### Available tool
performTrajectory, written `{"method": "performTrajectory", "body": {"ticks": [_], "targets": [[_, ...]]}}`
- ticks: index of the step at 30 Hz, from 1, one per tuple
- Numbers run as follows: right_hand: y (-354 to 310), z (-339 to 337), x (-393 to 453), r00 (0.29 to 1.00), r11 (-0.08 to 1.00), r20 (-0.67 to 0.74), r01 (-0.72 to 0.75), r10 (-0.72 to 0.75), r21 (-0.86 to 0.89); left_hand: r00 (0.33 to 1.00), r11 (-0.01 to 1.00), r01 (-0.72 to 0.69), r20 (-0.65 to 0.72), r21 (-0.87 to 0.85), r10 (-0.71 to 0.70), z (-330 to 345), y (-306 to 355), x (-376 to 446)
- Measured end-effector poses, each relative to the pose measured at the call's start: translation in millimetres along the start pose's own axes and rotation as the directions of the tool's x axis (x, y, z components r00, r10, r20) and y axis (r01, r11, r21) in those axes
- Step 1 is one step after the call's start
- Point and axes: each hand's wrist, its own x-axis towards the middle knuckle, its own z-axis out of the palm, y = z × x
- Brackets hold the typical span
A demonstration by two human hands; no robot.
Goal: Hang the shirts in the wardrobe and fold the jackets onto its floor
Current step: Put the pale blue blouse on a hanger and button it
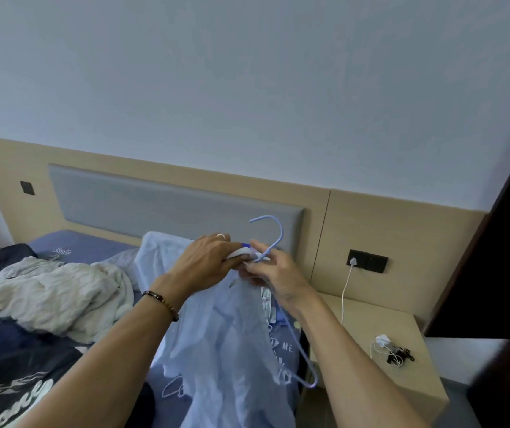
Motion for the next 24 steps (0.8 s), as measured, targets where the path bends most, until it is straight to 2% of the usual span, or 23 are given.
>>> {"method": "performTrajectory", "body": {"ticks": [2,3,5,7,8,9,10,11,12,13,15,18,20,21,24], "targets": [[11,-15,-2,0.969,0.949,0.154,-0.225,0.195,0.220,0.998,0.999,-0.044,-0.041,0.012,0.044,1,1,-3],[18,-20,-4,0.937,0.919,0.189,-0.331,0.293,0.215,0.996,0.997,-0.068,-0.059,0.027,0.070,1,1,-3],[34,-25,-6,0.876,0.876,0.145,-0.474,0.460,0.085,0.991,0.992,-0.106,-0.081,0.063,0.111,-2,5,-2],[41,-24,-5,0.866,0.864,0.004,-0.498,0.499,-0.075,0.983,0.982,-0.145,-0.095,0.122,0.157,-8,9,-2],[43,-26,-2,0.884,0.851,-0.100,-0.467,0.456,-0.240,0.978,0.972,-0.158,-0.105,0.175,0.178,-8,8,-4],[45,-28,1,0.902,0.773,-0.221,-0.432,0.371,-0.465,0.975,0.959,-0.153,-0.119,0.238,0.185,-8,5,-7],[48,-30,6,0.913,0.620,-0.335,-0.405,0.233,-0.673,0.978,0.949,-0.125,-0.127,0.288,0.168,-8,2,-10],[48,-32,7,0.905,0.438,-0.421,-0.406,0.069,-0.802,0.983,0.943,-0.072,-0.135,0.326,0.122,-7,-1,-14],[46,-33,7,0.880,0.307,-0.469,-0.428,-0.071,-0.850,0.987,0.934,-0.001,-0.150,0.356,0.058,-7,-5,-18],[44,-33,5,0.856,0.240,-0.491,-0.448,-0.165,-0.861,0.985,0.925,0.074,-0.175,0.374,-0.008,-8,-8,-22],[42,-35,-2,0.841,0.197,-0.487,-0.450,-0.234,-0.871,0.967,0.903,0.207,-0.222,0.377,-0.129,-12,-15,-30],[47,-47,-9,0.842,0.220,-0.496,-0.454,-0.213,-0.864,0.936,0.863,0.326,-0.258,0.385,-0.238,-22,-26,-40],[49,-49,-8,0.831,0.280,-0.522,-0.464,-0.189,-0.840,0.916,0.848,0.377,-0.283,0.372,-0.283,-26,-33,-45],[48,-47,-8,0.818,0.342,-0.551,-0.477,-0.162,-0.809,0.908,0.845,0.394,-0.294,0.361,-0.298,-25,-34,-45],[38,-38,-3,0.818,0.675,-0.575,-0.412,-0.021,-0.611,0.879,0.822,0.458,-0.312,0.340,-0.361,-19,-39,-48]]}}
